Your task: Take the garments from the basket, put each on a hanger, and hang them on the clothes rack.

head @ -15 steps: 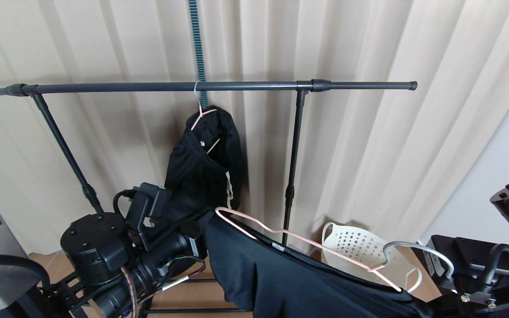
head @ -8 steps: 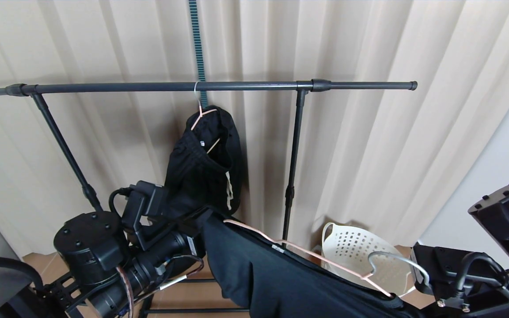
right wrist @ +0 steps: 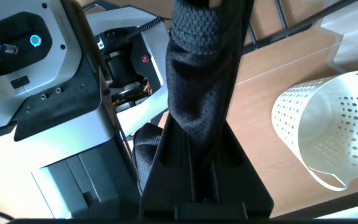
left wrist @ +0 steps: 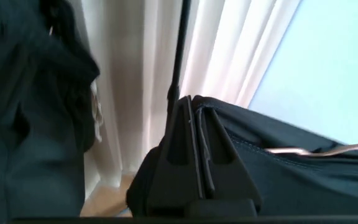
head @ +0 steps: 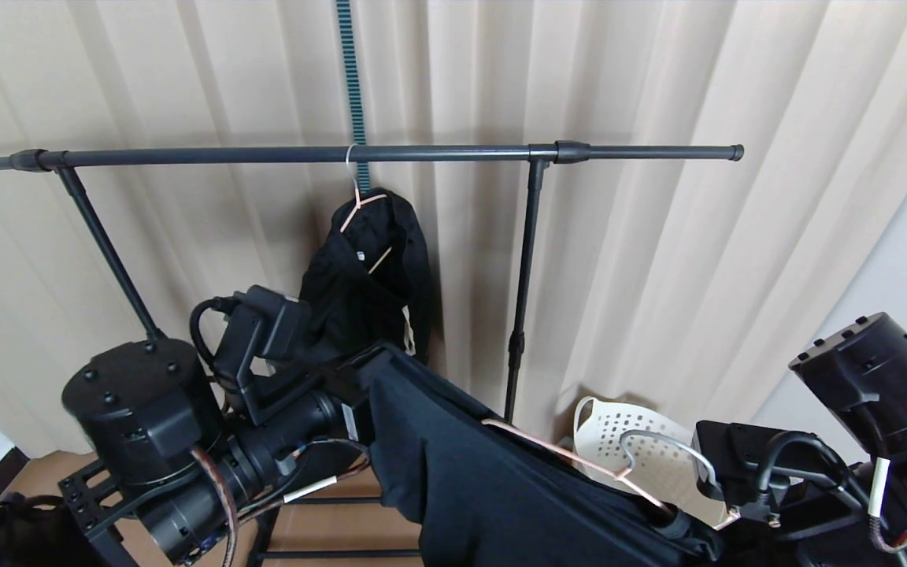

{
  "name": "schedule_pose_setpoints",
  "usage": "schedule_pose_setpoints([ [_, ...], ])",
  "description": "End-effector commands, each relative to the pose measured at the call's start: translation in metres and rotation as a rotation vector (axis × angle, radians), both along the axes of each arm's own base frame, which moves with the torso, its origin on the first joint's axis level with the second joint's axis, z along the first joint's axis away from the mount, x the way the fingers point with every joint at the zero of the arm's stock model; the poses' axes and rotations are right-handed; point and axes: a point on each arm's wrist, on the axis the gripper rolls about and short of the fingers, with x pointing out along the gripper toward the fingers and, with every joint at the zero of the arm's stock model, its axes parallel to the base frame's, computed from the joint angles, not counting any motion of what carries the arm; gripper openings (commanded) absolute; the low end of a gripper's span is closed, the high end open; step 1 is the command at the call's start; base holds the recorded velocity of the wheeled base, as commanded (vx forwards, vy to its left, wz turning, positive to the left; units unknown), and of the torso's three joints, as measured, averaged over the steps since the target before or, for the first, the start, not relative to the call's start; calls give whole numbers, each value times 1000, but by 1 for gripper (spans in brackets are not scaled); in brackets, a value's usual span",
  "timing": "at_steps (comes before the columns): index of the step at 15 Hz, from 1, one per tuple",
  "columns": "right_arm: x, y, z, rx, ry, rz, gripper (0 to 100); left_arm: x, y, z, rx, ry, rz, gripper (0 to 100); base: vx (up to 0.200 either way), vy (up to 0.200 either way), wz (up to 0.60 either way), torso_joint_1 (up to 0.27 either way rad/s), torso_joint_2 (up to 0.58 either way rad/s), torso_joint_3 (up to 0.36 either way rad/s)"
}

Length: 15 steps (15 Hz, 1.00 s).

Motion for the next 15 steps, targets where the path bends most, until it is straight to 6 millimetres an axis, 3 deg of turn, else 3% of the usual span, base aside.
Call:
schedule_pose_setpoints([
  [1, 4, 3, 1, 8, -9, 5, 0, -7, -9, 41, -19, -98, -46, 0, 0, 0, 0, 0, 0, 0],
  [4, 5, 4, 5, 17, -24, 5, 0, -3, -23, 54, 20, -83, -80, 0, 0, 0, 0, 0, 0, 0],
  [7, 6, 4, 3, 19, -16, 9, 0, -1, -27, 55, 39, -60, -88, 0, 0, 0, 0, 0, 0, 0],
  [15, 36, 23, -13, 70, -45, -33, 0, -11, -52, 47, 41, -30, -207, 0, 0, 0, 0, 0, 0, 0],
])
